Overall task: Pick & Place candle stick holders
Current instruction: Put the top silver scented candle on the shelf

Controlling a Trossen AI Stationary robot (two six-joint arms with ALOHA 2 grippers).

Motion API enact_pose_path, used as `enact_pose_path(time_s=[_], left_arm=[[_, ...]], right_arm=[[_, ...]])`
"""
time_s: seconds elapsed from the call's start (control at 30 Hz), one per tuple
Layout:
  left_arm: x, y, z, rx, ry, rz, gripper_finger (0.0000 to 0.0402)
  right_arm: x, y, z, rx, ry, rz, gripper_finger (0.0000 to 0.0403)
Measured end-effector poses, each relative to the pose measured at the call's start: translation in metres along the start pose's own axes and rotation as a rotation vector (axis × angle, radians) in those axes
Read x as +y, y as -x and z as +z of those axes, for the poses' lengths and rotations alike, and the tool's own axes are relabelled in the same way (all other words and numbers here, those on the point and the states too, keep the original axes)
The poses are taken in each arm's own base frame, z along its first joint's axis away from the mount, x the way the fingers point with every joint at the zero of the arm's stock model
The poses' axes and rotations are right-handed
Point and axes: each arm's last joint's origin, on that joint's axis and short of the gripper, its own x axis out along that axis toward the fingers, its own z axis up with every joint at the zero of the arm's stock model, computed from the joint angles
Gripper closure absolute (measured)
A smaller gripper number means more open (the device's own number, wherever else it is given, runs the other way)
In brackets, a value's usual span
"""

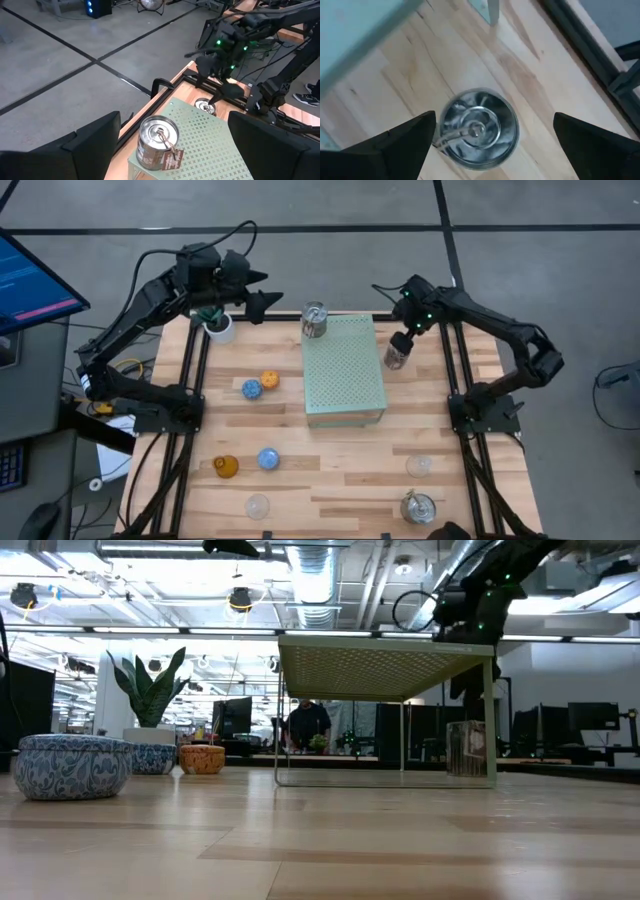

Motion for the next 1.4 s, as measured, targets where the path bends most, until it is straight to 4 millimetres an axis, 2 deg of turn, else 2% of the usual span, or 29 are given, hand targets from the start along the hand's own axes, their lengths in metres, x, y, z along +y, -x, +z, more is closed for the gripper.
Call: enact_pose_path(time_s=[0.13, 0.7, 1.1, 1.23, 1.4], left_arm=[[0.000, 0.000, 0.000, 0.000, 0.000, 0.000, 0.0031], [0.000, 0.000, 0.000, 0.000, 0.000, 0.000, 0.0031], [0.000, 0.000, 0.000, 0.001, -0.022, 0.000, 0.0031], [0.000, 0.000, 0.000, 0.001, -0.022, 0.001, 0.0031], [0.000, 0.000, 0.000, 0.001, -0.023, 0.001, 0.0031]], right_arm=[[0.000, 0.003, -0.001, 0.003, -0.001, 0.021, 0.0008], [-0.003, -0.048, -0.002, 0.225, 0.011, 0.117, 0.0008], [-0.001, -0.066, -0.002, 0.313, 0.034, 0.111, 0.0008], [-0.001, -0.065, 0.000, 0.296, 0.049, 0.060, 0.0021], [-0.002, -0.064, 0.000, 0.288, 0.052, 0.042, 0.0059]])
